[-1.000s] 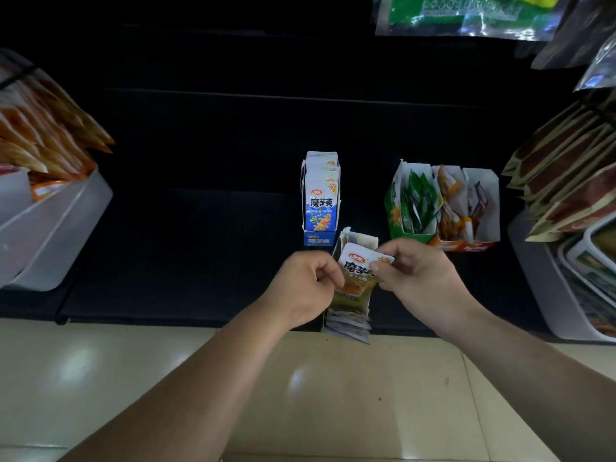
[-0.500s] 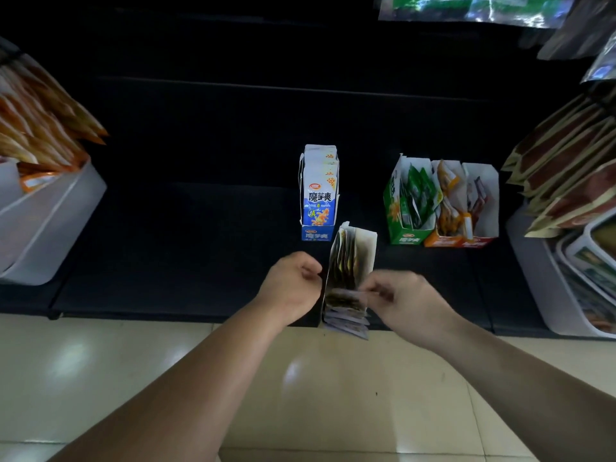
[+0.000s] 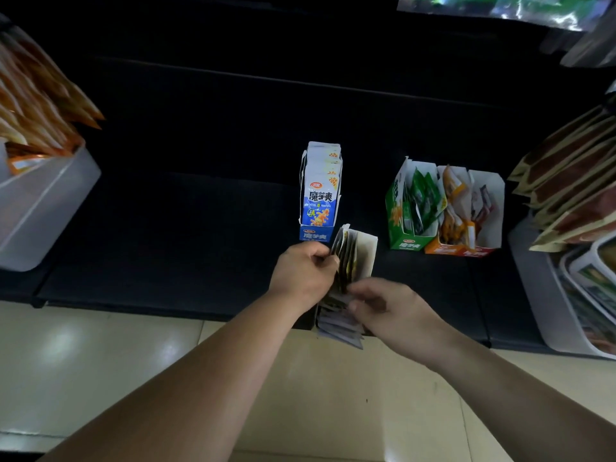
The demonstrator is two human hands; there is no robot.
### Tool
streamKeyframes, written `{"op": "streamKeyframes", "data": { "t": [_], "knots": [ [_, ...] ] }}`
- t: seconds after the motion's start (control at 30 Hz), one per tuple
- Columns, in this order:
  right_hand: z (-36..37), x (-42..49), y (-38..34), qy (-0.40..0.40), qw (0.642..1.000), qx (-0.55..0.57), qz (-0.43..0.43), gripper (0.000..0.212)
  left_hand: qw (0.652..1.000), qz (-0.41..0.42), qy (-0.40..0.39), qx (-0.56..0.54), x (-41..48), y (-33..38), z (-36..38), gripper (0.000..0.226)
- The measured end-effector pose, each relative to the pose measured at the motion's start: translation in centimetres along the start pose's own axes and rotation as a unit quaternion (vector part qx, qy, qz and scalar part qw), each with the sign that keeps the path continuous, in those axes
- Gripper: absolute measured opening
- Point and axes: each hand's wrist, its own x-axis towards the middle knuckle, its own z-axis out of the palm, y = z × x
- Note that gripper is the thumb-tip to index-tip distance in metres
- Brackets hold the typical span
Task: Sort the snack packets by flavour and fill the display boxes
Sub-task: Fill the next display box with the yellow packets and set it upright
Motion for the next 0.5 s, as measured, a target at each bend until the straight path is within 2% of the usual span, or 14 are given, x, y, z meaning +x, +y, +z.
{"op": "streamKeyframes", "data": {
  "t": [0.1,0.2,0.3,0.5],
  "knots": [
    [0.0,0.1,-0.6,0.018,0.999,0.048,0.001,0.023,0.997,-0.037,0.012,-0.069,0.4,0.2,-0.3,0.014],
    [0.0,0.3,-1.3,0.034,0.996,0.085,0.003,0.027,0.995,-0.062,0.017,-0.082,0.7,0.6,-0.7,0.017],
    [-0.1,0.3,-1.7,0.042,0.994,0.096,0.014,0.029,0.993,-0.047,0.013,-0.106,-0.1,1.6,-0.9,0.014],
    [-0.6,0.1,-1.7,0.036,0.993,0.108,0.039,0.036,0.987,0.002,0.057,-0.149,0.1,3.6,-3.2,0.008]
  ]
}}
